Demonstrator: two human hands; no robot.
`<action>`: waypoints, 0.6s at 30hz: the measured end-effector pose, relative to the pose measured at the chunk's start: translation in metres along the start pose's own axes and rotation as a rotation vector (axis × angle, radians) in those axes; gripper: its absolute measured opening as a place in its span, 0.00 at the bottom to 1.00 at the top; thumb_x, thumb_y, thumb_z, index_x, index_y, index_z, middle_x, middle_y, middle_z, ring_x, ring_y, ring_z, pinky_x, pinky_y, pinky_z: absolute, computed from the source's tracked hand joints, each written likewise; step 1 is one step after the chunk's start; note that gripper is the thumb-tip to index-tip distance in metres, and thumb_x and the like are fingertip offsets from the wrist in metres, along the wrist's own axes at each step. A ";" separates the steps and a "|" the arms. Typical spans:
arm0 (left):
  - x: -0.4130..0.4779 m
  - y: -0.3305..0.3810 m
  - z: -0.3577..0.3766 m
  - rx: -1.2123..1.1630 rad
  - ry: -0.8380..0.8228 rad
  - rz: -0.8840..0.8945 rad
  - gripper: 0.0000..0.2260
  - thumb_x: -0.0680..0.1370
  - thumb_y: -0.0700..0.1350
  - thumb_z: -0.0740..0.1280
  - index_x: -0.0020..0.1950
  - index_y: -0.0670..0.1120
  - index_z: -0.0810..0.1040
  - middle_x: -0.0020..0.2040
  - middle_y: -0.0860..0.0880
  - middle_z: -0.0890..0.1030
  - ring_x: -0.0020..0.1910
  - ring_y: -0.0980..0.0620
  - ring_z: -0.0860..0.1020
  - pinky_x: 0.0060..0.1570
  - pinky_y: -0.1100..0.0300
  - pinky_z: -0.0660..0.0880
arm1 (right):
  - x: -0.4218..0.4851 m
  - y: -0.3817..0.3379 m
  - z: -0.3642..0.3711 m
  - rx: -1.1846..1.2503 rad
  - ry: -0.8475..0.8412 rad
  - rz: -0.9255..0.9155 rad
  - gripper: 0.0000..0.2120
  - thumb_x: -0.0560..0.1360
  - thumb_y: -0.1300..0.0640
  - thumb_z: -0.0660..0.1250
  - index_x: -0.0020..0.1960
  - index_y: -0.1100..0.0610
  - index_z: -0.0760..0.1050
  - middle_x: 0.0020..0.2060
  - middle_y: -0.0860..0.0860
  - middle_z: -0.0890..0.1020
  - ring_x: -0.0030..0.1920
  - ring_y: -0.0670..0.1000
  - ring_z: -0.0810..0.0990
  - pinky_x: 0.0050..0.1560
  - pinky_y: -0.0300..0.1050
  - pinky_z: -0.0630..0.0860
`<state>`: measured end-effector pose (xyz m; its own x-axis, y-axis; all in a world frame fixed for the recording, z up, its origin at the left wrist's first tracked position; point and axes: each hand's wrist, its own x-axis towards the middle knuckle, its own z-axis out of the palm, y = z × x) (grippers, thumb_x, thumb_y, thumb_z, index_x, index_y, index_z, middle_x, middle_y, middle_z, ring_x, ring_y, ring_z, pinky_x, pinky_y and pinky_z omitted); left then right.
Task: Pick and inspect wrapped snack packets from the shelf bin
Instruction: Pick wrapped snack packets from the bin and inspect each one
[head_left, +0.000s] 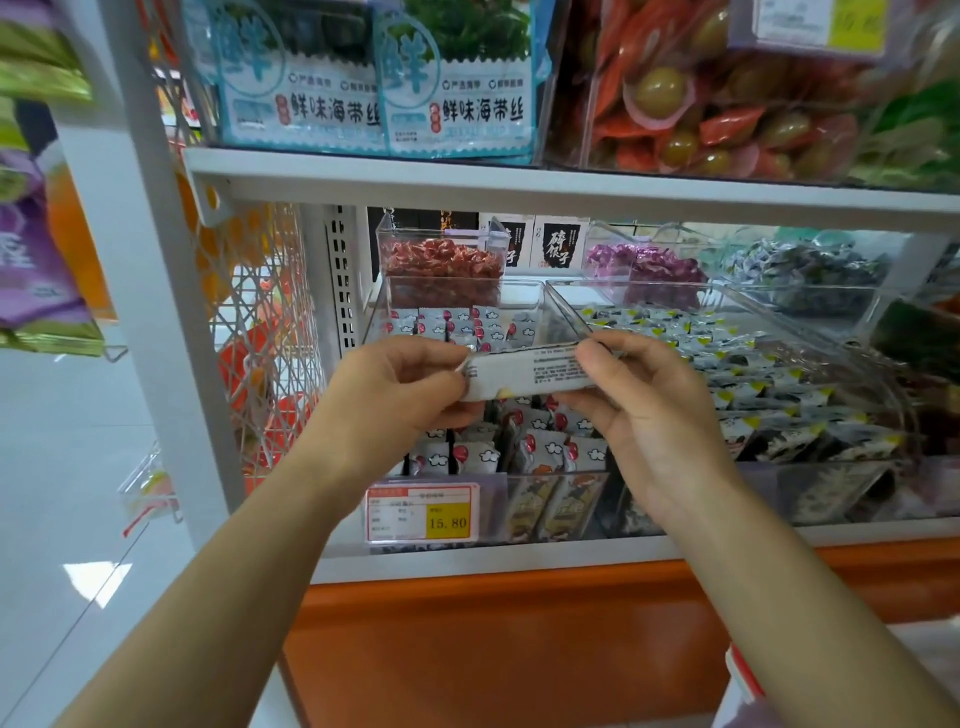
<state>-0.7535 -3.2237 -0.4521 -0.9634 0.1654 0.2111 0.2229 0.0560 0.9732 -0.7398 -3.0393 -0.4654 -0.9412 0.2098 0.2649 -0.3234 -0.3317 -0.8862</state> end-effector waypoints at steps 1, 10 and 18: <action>-0.001 0.001 0.001 0.038 0.031 0.017 0.07 0.77 0.35 0.65 0.48 0.43 0.82 0.41 0.47 0.85 0.40 0.52 0.84 0.39 0.64 0.80 | -0.001 0.000 0.001 0.042 -0.003 0.016 0.14 0.64 0.59 0.70 0.48 0.62 0.75 0.40 0.53 0.83 0.43 0.51 0.84 0.39 0.39 0.80; 0.001 0.004 -0.001 -0.163 0.168 -0.117 0.09 0.76 0.39 0.64 0.36 0.44 0.77 0.31 0.51 0.79 0.29 0.57 0.78 0.30 0.62 0.77 | -0.004 0.003 0.010 0.190 -0.039 0.121 0.07 0.74 0.64 0.63 0.51 0.63 0.75 0.47 0.58 0.82 0.47 0.53 0.83 0.42 0.41 0.81; 0.003 0.000 -0.012 -0.319 0.032 -0.194 0.03 0.71 0.37 0.69 0.39 0.43 0.81 0.36 0.46 0.82 0.32 0.54 0.80 0.31 0.64 0.78 | -0.003 -0.001 0.010 0.243 -0.050 0.163 0.07 0.77 0.64 0.61 0.51 0.62 0.77 0.44 0.56 0.85 0.46 0.53 0.84 0.44 0.44 0.81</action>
<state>-0.7577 -3.2350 -0.4503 -0.9884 0.1511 0.0177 -0.0174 -0.2274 0.9736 -0.7373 -3.0491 -0.4613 -0.9844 0.0924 0.1498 -0.1757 -0.5692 -0.8032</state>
